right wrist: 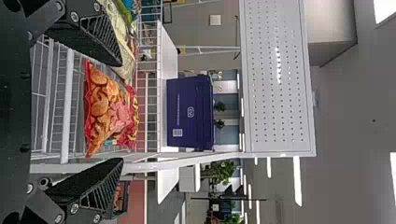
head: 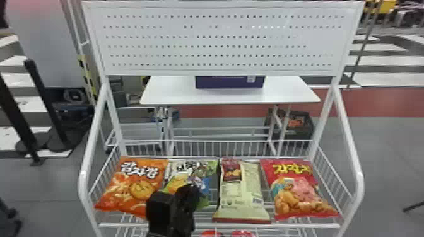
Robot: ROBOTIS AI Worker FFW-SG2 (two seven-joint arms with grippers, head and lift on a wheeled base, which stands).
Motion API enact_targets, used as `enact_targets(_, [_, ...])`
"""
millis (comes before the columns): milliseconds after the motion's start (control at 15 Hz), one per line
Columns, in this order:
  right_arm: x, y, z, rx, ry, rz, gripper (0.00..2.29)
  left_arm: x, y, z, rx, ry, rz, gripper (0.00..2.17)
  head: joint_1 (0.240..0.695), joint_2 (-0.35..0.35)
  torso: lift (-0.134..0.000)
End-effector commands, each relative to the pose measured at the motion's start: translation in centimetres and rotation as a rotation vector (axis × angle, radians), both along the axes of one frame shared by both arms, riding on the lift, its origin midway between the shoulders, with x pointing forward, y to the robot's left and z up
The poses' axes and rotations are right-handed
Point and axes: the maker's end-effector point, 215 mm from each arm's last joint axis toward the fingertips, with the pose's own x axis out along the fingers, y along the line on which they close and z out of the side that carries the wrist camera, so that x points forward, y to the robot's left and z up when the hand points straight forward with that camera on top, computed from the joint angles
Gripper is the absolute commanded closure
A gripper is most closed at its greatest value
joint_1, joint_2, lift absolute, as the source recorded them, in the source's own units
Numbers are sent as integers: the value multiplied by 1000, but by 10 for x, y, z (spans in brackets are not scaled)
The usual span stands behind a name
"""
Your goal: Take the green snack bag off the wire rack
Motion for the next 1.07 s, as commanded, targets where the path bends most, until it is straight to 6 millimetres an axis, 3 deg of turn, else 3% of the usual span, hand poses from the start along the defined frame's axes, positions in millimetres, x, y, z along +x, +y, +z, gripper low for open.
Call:
enact_targets(0, [2,-1,0,0,-3,-2,174,-25,-1,32,-25,-46,-31,1794,499,0,0])
enact_targets(133, [5,-2,-2,2,0,-3,174,-48,21,49,-13,-69,-27,1794,499,0,0])
enact_targets(267, [7,-5,-5,8,3,-7,174,-79,53,60,-10,-92,-9,1791,499,0,0])
enact_targets(400, [9,-8,-8,8,6,-13,174,-115,96,88,-47,-197,36,1791,499,0,0])
enact_targets(600, [11,-8,-9,7,7,-13,174,-153,143,110,-64,-292,109,1791,499,0,0])
enact_targets(733, [13,-6,-9,11,6,-10,174,-170,168,120,-78,-327,139,1791,499,0,0])
enact_targets(1000, [12,-9,-12,6,16,-14,174,-186,207,122,-51,-329,171,1791,499,0,0])
